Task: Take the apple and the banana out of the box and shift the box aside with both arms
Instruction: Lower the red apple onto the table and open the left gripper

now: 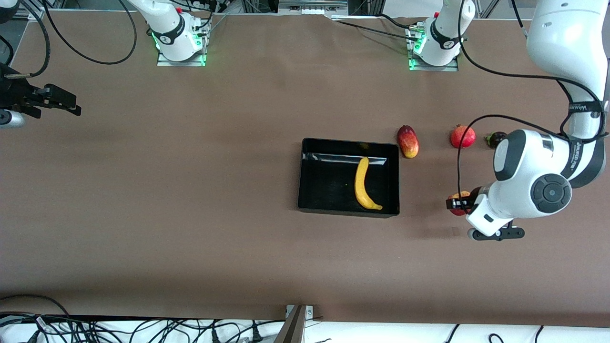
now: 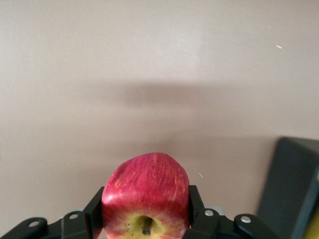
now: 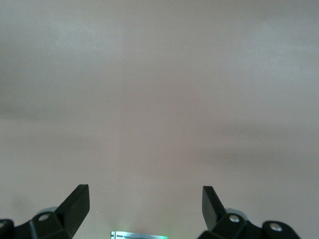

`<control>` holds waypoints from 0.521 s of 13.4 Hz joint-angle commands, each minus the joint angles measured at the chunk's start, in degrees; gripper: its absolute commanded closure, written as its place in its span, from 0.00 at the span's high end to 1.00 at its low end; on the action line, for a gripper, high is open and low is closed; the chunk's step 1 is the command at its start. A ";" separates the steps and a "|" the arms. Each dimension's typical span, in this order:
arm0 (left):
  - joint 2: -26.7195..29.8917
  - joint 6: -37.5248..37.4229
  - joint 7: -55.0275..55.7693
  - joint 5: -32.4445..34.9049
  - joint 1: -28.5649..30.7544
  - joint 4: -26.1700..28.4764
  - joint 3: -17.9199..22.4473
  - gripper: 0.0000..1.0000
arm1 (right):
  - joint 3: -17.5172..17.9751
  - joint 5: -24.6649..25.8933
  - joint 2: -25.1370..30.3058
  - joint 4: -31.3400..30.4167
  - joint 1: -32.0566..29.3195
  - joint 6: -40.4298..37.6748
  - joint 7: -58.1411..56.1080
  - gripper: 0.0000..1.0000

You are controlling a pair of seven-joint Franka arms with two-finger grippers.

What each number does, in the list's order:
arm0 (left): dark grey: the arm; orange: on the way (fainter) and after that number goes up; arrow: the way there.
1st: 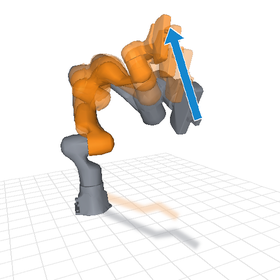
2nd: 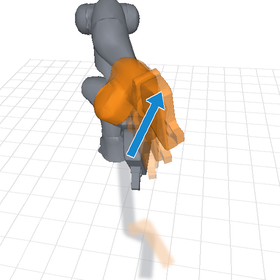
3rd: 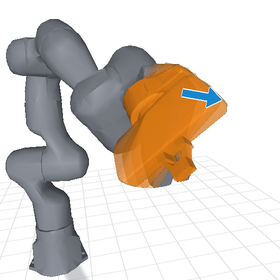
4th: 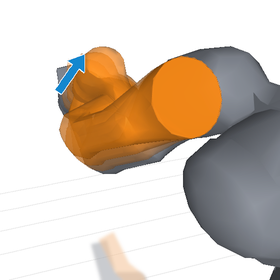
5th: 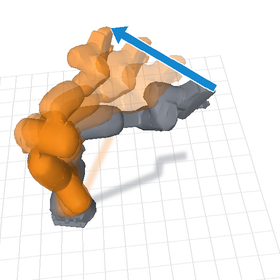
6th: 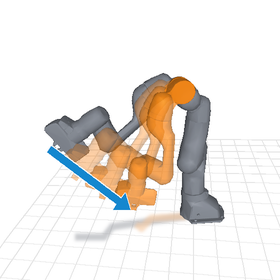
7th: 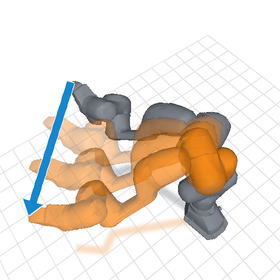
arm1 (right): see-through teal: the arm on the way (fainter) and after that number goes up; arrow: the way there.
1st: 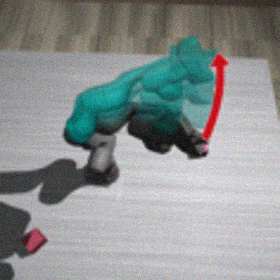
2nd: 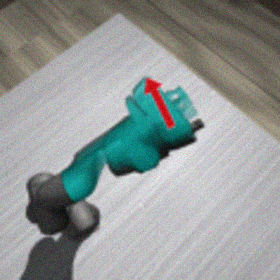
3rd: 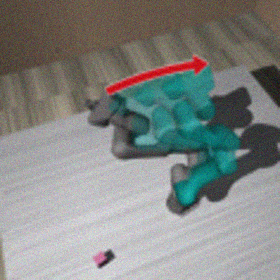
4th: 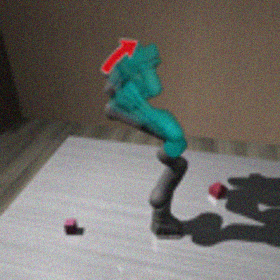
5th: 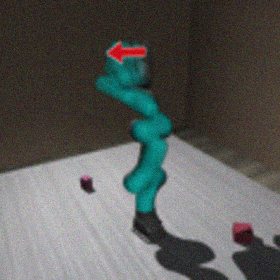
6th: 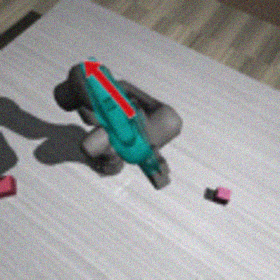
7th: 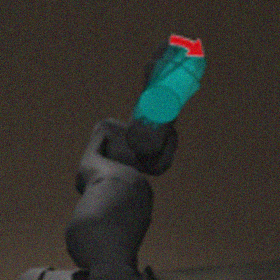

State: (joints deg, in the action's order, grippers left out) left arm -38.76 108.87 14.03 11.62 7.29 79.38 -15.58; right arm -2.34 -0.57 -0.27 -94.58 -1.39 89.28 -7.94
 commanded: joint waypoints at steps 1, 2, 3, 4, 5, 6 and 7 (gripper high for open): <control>-3.50 6.59 -2.16 3.66 1.23 -0.28 -0.33 0.00 | 0.05 -1.19 0.62 -0.43 -0.45 -0.24 -1.11 1.00; -5.60 10.19 -2.25 4.89 2.19 -0.10 -0.33 0.00 | 0.14 -1.19 0.62 -0.43 -0.45 -0.33 -1.11 1.00; -7.36 14.49 -2.34 6.81 2.90 1.20 -0.33 0.00 | 0.14 -1.19 0.62 -0.43 -0.45 -0.42 -1.11 1.00; -9.47 18.62 -2.25 8.31 2.91 1.74 -0.24 0.00 | 0.05 -1.19 0.62 -0.43 -0.45 -0.51 -1.11 1.00; -11.66 21.71 -2.25 9.89 3.08 1.75 0.45 0.00 | 0.05 -1.19 0.62 -0.43 -0.45 -0.51 -1.11 1.00; -13.43 24.09 -2.16 11.39 3.17 1.83 1.16 0.00 | 0.05 -1.19 0.62 -0.43 -0.45 -0.51 -1.11 1.00; -14.66 25.33 -2.07 12.97 3.17 2.01 1.34 0.00 | 0.05 -1.19 0.62 -0.43 -0.45 -0.60 -1.11 1.00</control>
State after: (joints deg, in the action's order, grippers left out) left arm -50.12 131.43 12.75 21.05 10.26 81.28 -14.91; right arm -2.32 -0.57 -0.28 -94.60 -1.39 89.24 -7.95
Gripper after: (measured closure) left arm 0.330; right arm 0.000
